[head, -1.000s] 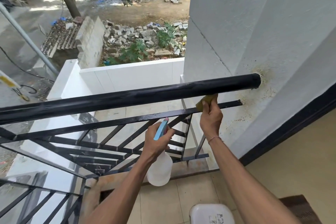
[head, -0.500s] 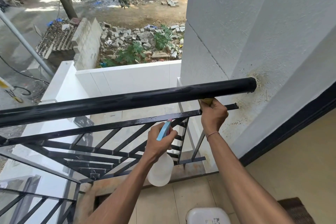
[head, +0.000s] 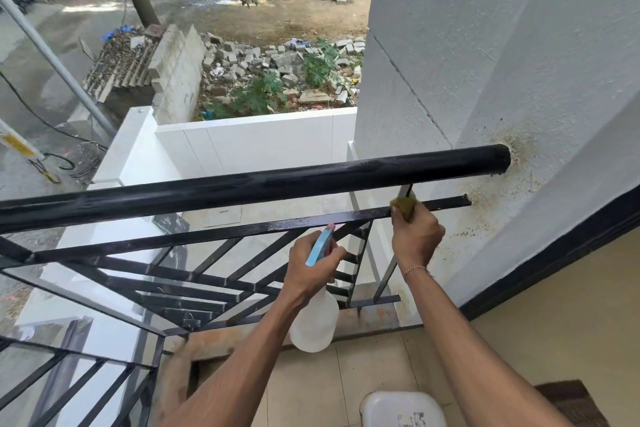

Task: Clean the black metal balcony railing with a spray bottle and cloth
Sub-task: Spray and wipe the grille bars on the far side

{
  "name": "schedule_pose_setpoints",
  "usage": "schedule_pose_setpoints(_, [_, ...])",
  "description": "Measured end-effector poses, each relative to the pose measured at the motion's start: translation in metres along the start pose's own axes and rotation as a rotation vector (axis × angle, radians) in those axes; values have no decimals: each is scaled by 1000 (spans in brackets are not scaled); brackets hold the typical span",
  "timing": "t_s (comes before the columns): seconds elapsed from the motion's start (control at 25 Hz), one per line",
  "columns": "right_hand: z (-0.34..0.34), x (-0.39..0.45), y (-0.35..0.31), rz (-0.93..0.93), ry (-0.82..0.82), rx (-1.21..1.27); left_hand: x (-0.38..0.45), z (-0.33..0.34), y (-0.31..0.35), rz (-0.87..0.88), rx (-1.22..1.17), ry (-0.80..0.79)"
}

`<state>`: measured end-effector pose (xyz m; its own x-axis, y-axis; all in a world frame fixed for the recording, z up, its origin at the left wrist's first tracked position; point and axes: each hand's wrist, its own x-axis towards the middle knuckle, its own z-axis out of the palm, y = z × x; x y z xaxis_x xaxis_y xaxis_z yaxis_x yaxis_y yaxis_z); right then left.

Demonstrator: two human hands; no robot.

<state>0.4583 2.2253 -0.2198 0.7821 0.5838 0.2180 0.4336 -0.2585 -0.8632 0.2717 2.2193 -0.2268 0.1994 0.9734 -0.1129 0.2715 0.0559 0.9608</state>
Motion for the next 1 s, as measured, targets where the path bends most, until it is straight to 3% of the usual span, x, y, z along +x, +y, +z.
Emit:
schedule_pose_setpoints(0.12, [-5,-31,-2,89,-43,177,-6,-19,-8,-21,2,27])
schedule_pose_setpoints(0.24, [0,-69,-18,200,-340,440,-13,-43,-21,-47,19,96])
schedule_pose_setpoints(0.44, [22,-104,-43,670,-836,1103,-37,-90,-38,-81,1,279])
schedule_pose_setpoints(0.56, [45,-129,-61,766,-935,1046,-58,-121,-49,-117,-1,383])
schedule_pose_setpoints(0.72, [73,-168,-77,766,-1090,751,-87,-158,-68,-156,-40,489])
schedule_pose_setpoints(0.88, [94,-208,-81,671,-1074,467,-112,-193,-87,-201,-59,598])
schedule_pose_setpoints(1.0, [108,-236,-85,604,-1056,419,-121,-228,-101,-212,-91,674])
